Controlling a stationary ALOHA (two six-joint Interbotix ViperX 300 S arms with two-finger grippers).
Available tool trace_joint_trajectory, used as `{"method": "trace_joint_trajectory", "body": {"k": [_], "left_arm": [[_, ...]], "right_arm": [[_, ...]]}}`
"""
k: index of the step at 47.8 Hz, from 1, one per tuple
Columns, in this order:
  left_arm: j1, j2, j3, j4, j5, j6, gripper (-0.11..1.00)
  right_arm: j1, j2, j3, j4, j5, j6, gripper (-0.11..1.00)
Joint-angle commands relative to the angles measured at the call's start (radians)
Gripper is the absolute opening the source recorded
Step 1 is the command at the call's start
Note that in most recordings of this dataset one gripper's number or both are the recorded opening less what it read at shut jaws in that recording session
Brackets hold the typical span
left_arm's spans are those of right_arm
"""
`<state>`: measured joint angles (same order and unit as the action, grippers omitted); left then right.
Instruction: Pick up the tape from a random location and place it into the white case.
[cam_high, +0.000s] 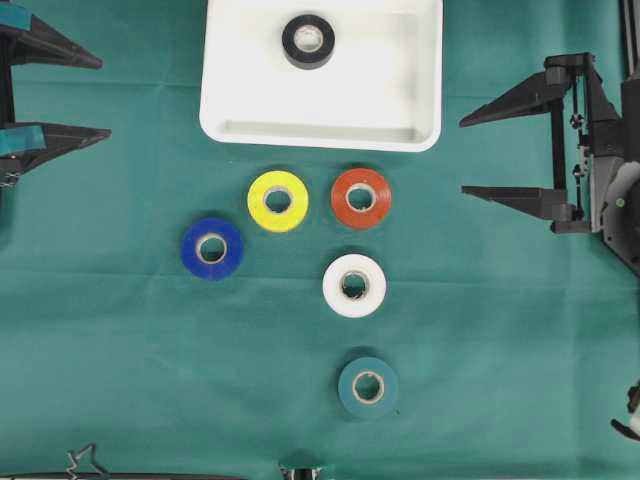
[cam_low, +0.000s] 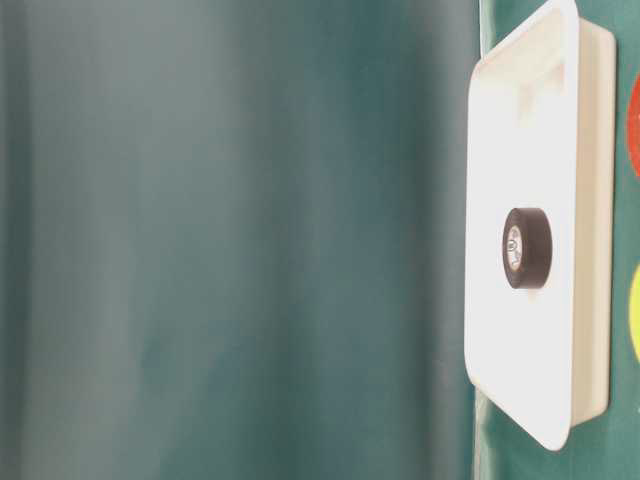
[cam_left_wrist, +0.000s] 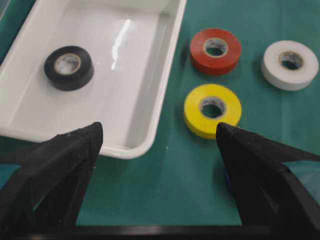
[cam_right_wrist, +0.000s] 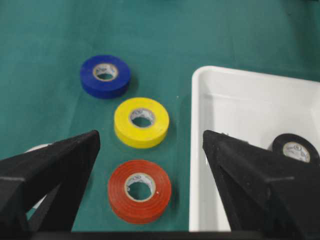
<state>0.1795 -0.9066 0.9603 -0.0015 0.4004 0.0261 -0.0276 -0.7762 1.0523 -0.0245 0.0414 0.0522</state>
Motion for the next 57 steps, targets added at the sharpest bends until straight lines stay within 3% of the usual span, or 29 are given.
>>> {"method": "trace_joint_trajectory", "body": {"k": [1, 11, 25, 46, 57], "left_arm": [[-0.003, 0.002, -0.012, -0.002, -0.009, -0.002, 0.98], [-0.003, 0.002, -0.012, -0.003, -0.009, -0.002, 0.98], [-0.003, 0.0, -0.012, -0.002, -0.014, -0.002, 0.98], [-0.003, 0.002, -0.012, -0.003, -0.017, -0.002, 0.98], [-0.003, 0.002, -0.012, -0.003, -0.021, -0.002, 0.98]], "right_arm": [[0.0, 0.002, -0.028, -0.002, -0.003, 0.002, 0.93], [0.003, 0.0, -0.028, 0.003, 0.005, 0.005, 0.93], [0.063, 0.0, -0.029, 0.005, 0.015, 0.009, 0.93], [0.267, 0.003, -0.028, 0.008, 0.049, 0.009, 0.93], [0.288, 0.008, -0.028, 0.006, 0.049, 0.008, 0.93]]}}
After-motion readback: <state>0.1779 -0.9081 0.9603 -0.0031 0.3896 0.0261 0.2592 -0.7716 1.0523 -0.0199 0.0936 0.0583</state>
